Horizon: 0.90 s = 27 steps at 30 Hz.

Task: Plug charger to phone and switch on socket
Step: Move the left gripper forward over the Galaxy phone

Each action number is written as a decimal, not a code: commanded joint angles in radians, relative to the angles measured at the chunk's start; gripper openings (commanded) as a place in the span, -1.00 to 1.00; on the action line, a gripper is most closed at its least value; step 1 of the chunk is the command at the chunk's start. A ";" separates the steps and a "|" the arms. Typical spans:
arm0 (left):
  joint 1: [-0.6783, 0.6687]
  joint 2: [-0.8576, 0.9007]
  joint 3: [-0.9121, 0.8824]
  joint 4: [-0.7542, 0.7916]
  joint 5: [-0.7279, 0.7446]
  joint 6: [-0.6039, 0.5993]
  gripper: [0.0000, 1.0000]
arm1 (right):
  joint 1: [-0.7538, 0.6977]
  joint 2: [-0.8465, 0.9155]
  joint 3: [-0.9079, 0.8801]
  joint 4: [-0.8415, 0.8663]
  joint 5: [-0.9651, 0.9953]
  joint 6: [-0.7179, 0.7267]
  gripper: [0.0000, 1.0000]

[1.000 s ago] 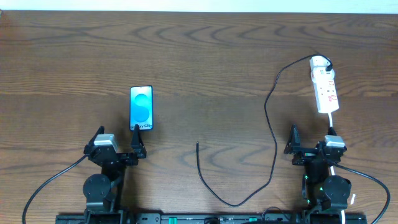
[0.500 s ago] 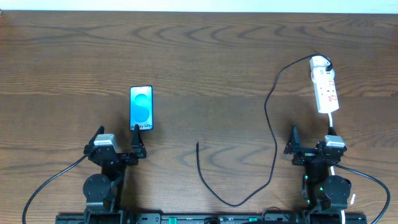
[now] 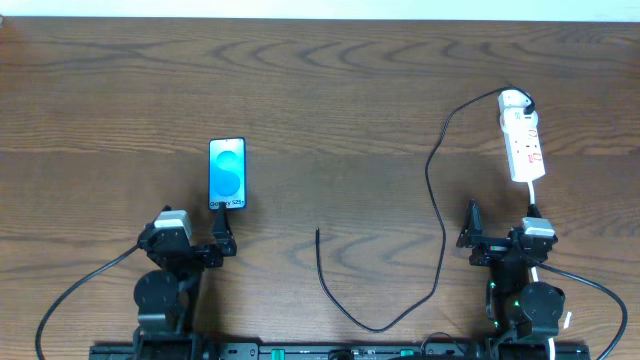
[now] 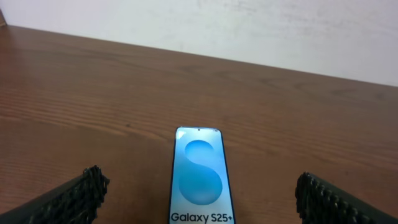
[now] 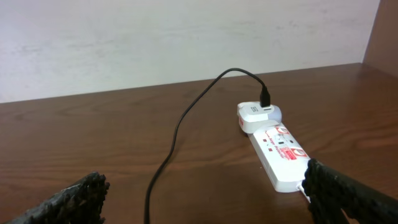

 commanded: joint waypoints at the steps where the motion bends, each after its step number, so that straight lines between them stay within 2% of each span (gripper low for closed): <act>1: 0.004 0.080 0.091 0.004 0.012 0.006 0.99 | 0.013 -0.010 -0.002 -0.003 0.015 0.013 0.99; 15: 0.004 0.509 0.377 0.004 0.012 0.006 0.99 | 0.013 -0.010 -0.002 -0.003 0.015 0.013 0.99; 27: 0.004 0.743 0.552 -0.084 0.024 -0.002 0.98 | 0.013 -0.010 -0.002 -0.003 0.015 0.013 0.99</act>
